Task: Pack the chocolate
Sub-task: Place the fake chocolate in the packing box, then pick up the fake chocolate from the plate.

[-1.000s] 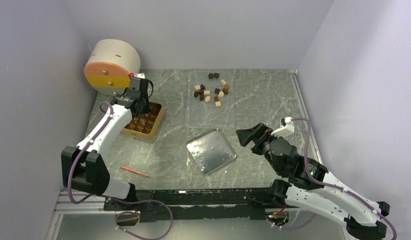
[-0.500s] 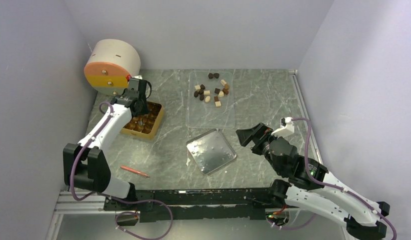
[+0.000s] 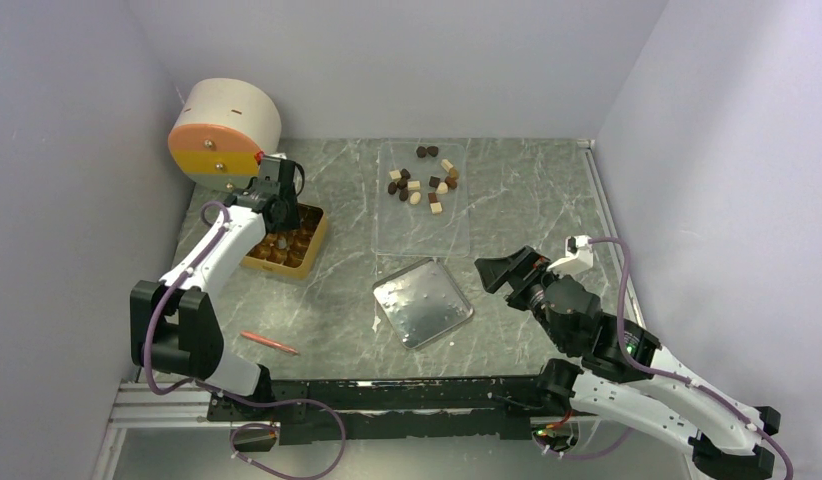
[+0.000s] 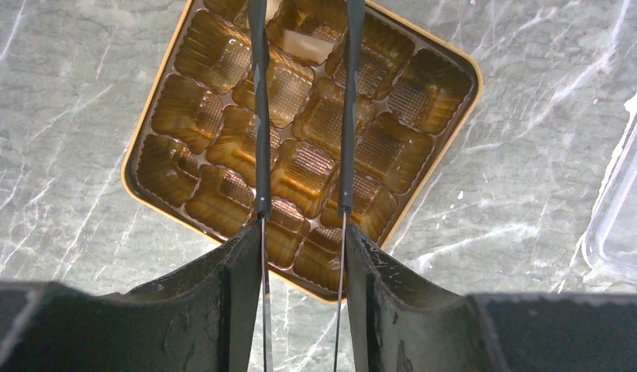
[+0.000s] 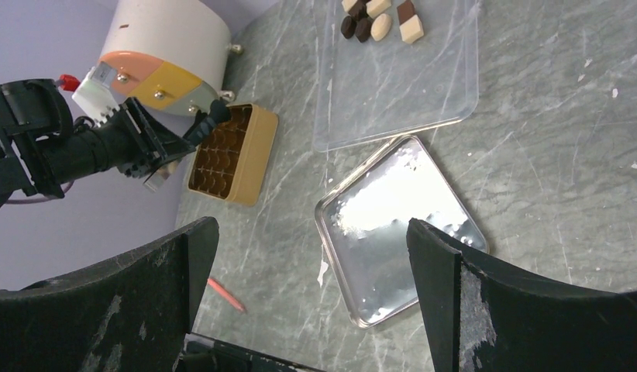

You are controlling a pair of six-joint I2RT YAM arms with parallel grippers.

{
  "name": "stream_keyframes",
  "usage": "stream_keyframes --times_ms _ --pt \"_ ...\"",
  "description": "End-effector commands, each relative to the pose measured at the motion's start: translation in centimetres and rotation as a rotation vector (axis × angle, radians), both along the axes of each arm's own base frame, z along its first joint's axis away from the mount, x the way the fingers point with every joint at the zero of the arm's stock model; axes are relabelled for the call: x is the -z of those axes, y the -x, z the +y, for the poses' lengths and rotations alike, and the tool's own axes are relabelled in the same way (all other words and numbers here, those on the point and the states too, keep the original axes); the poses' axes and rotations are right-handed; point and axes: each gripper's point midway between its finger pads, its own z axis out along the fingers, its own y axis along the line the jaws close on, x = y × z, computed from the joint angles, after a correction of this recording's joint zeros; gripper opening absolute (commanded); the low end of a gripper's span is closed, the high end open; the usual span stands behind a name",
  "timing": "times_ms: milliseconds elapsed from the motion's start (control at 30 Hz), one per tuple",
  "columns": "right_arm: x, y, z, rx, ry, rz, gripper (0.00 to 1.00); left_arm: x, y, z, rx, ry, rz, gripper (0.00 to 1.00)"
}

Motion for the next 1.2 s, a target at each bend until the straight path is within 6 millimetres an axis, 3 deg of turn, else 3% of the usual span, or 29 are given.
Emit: stream_keyframes --times_ms 0,167,400,667,933,1167 --pt "-1.3 -0.1 -0.3 0.014 -0.033 -0.023 0.97 -1.8 -0.9 -0.2 -0.016 0.030 -0.070 0.46" --pt "-1.4 -0.1 -0.2 0.011 -0.029 -0.025 0.97 -3.3 -1.2 -0.6 -0.007 0.056 -0.100 0.45" --pt "-1.4 -0.2 0.1 0.007 -0.031 -0.026 0.97 -5.6 -1.9 -2.8 0.093 0.140 -0.141 0.42" --pt "-1.3 -0.3 0.4 -0.002 -0.023 -0.025 0.97 -5.8 -2.4 -6.3 0.229 0.236 -0.135 0.42" --pt "-1.2 -0.3 0.4 -0.001 -0.031 -0.027 0.97 -7.2 -2.4 -12.4 0.403 0.218 -0.163 0.42" --pt "-1.0 -0.2 0.2 0.006 -0.030 -0.020 0.97 -6.2 -1.4 -18.1 0.535 0.233 -0.145 0.42"
